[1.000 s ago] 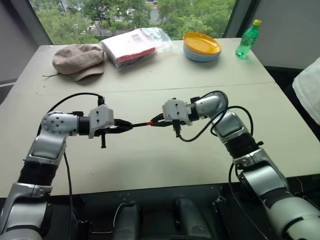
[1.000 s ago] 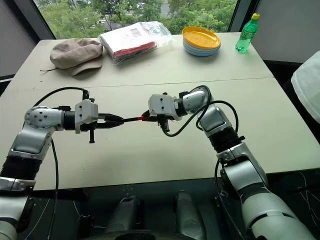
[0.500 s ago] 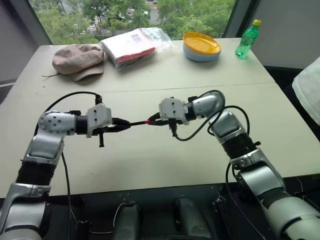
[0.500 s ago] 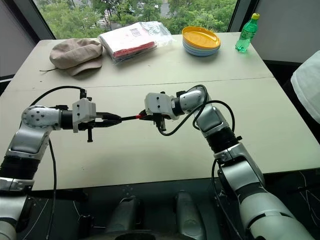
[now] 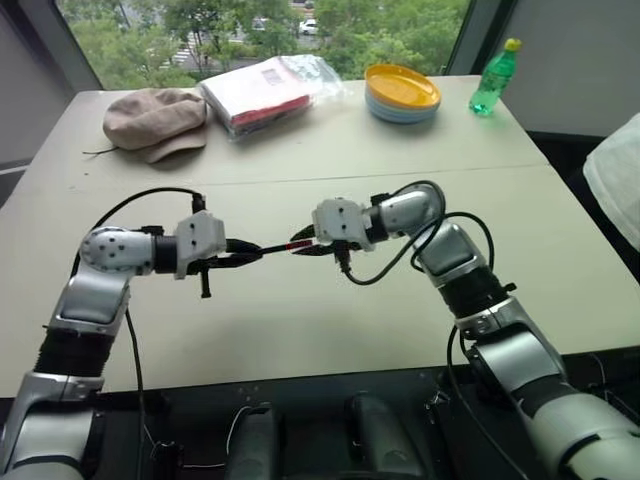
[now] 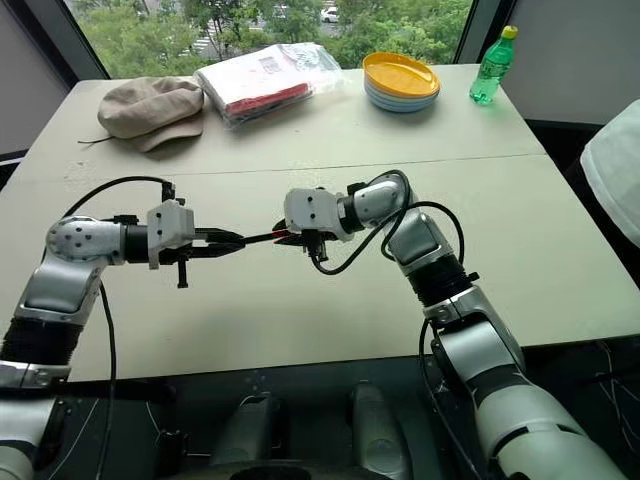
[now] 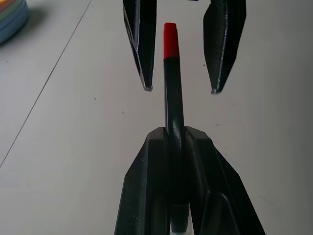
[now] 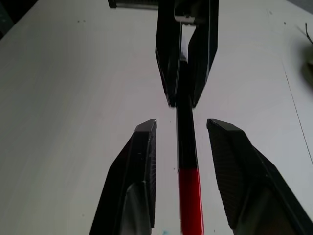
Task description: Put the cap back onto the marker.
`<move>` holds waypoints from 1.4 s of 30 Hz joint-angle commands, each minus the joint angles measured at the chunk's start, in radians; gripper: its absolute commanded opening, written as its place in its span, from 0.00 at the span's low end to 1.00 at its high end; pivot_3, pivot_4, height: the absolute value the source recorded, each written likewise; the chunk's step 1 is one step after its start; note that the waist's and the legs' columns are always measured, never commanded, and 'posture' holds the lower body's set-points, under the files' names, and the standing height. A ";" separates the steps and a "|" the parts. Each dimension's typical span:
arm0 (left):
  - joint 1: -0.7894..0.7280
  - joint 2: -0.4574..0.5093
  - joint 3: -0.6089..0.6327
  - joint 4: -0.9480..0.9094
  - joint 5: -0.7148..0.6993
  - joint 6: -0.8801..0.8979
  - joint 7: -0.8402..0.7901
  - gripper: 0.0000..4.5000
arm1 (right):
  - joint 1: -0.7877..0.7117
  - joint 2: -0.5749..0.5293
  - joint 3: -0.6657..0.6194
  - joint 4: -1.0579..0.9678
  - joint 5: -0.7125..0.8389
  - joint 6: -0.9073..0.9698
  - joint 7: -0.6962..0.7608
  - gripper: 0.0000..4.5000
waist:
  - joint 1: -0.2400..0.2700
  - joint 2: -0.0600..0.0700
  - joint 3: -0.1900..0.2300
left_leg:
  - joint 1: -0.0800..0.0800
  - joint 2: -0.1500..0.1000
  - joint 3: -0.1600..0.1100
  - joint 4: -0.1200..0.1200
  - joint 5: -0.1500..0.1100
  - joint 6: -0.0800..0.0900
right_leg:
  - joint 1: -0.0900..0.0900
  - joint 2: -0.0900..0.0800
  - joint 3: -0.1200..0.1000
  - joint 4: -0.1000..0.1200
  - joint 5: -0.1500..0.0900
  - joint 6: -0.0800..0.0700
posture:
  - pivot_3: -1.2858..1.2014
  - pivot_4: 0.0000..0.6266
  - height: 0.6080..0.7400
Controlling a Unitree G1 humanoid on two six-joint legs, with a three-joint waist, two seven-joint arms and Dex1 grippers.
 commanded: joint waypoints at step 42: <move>0.468 -0.081 0.602 -0.319 -0.180 0.807 0.753 0.00 | -0.058 -0.250 -0.306 -0.327 0.525 0.626 0.006 0.87 | 0.010 -0.001 0.000 | 0.000 -0.001 -0.001 -0.001 0.000 0.000 | 0.001 -0.003 -0.001 -0.001 -0.001 -0.002 | 0.52 0.24 1.00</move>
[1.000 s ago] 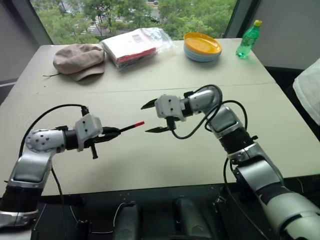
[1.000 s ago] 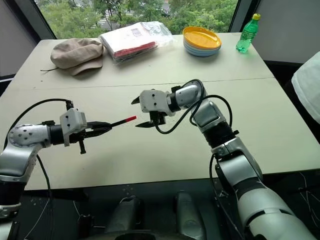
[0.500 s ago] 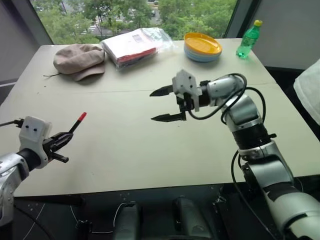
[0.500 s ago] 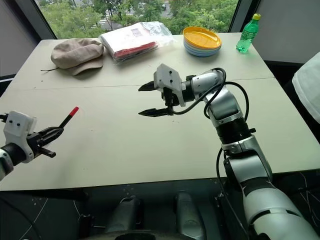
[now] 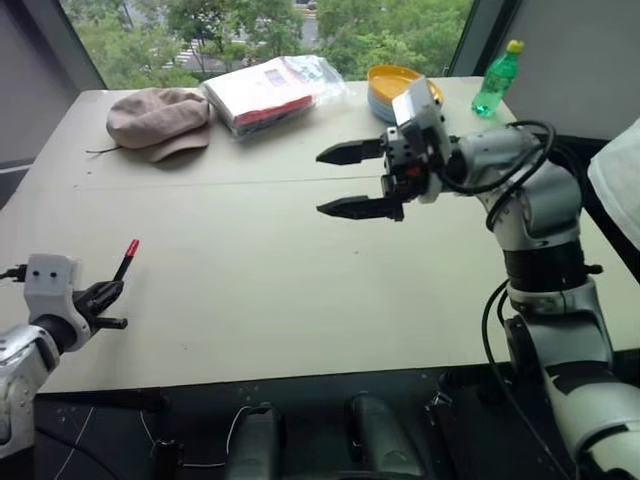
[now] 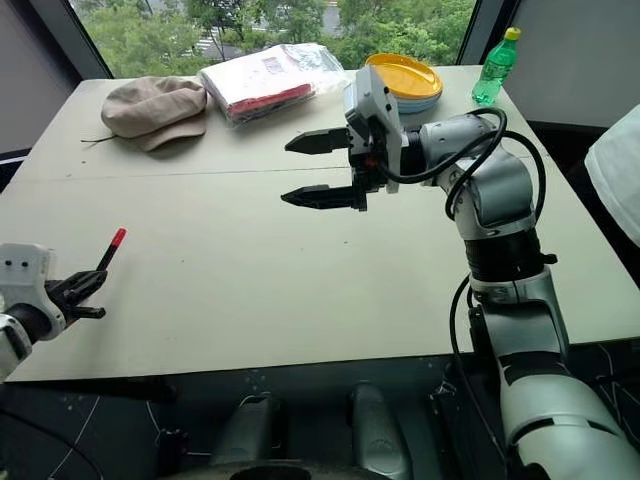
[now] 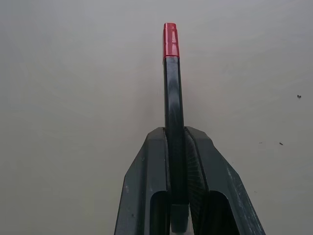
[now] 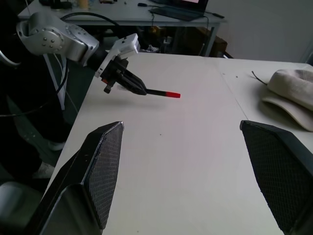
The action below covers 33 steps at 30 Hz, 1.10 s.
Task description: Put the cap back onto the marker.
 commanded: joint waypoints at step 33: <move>-0.043 0.000 -0.003 -0.006 -0.103 -0.008 0.044 0.99 | 0.013 -0.025 -0.002 -0.040 0.016 -0.017 -0.066 0.88 | -0.001 0.000 0.000 | 0.000 0.000 0.000 0.000 0.000 0.000 | 0.000 0.000 0.000 -0.001 0.000 0.000 | 0.52 0.24 1.00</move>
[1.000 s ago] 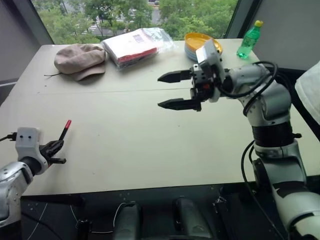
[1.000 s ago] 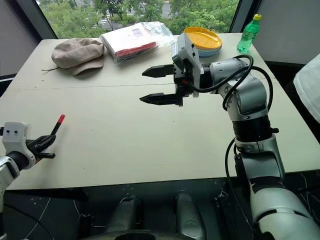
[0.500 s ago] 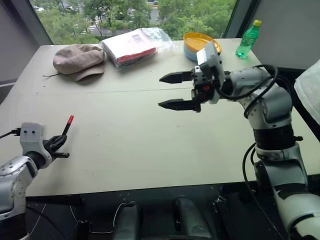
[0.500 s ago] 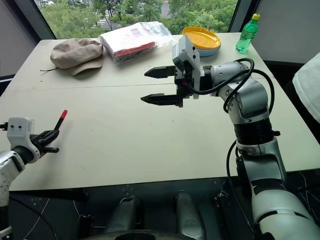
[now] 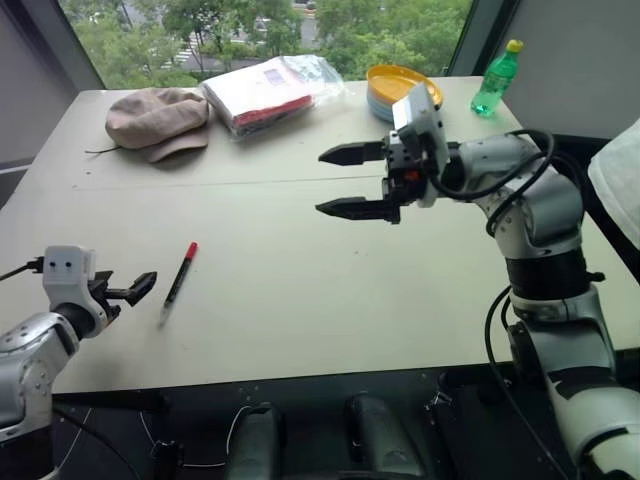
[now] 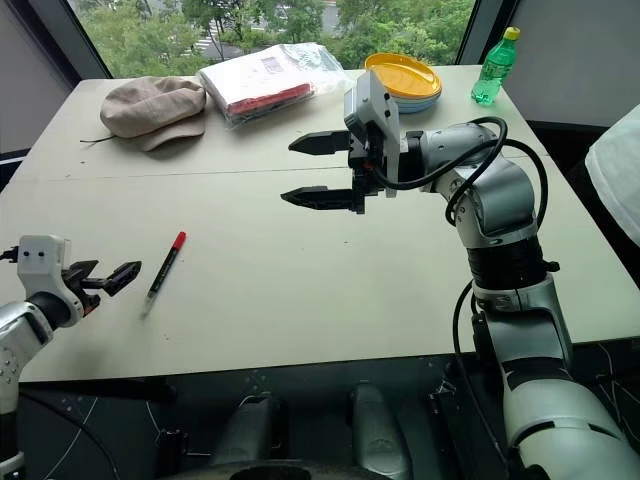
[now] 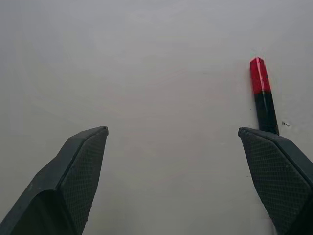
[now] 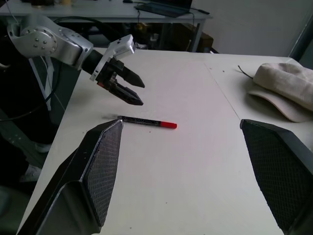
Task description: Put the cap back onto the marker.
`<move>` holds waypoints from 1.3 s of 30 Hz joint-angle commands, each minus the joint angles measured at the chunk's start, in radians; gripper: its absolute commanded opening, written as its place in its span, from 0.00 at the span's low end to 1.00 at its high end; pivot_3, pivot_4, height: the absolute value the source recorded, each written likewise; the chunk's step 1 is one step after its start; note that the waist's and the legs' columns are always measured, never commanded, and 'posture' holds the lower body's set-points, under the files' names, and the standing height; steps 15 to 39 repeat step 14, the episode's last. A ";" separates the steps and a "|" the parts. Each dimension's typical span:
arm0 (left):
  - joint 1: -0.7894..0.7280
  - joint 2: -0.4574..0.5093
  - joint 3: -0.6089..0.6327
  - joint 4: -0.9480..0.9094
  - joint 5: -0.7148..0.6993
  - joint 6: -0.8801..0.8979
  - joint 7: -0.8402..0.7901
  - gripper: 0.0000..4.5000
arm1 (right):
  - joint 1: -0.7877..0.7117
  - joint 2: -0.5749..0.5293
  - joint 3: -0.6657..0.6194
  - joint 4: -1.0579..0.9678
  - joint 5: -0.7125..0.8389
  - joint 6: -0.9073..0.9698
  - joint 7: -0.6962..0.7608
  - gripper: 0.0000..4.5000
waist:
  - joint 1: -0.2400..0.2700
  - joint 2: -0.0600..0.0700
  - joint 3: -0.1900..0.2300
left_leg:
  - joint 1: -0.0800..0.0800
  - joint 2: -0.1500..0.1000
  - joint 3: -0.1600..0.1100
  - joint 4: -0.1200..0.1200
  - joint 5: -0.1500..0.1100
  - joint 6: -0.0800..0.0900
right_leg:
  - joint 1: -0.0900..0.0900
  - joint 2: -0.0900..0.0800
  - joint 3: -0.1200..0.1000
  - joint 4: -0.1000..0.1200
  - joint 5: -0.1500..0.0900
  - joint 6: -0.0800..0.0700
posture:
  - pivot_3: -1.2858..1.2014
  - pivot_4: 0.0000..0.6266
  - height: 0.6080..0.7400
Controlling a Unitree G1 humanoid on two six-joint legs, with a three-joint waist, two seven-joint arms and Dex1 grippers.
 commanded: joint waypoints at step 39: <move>0.063 -0.002 0.067 -0.119 -0.101 0.046 0.016 0.99 | -0.016 -0.028 0.003 -0.008 0.000 -0.022 0.033 0.88 | 0.000 0.000 0.000 | 0.000 0.000 0.000 0.000 0.000 0.000 | 0.000 0.000 0.000 0.000 0.000 -0.001 | 0.52 0.24 1.00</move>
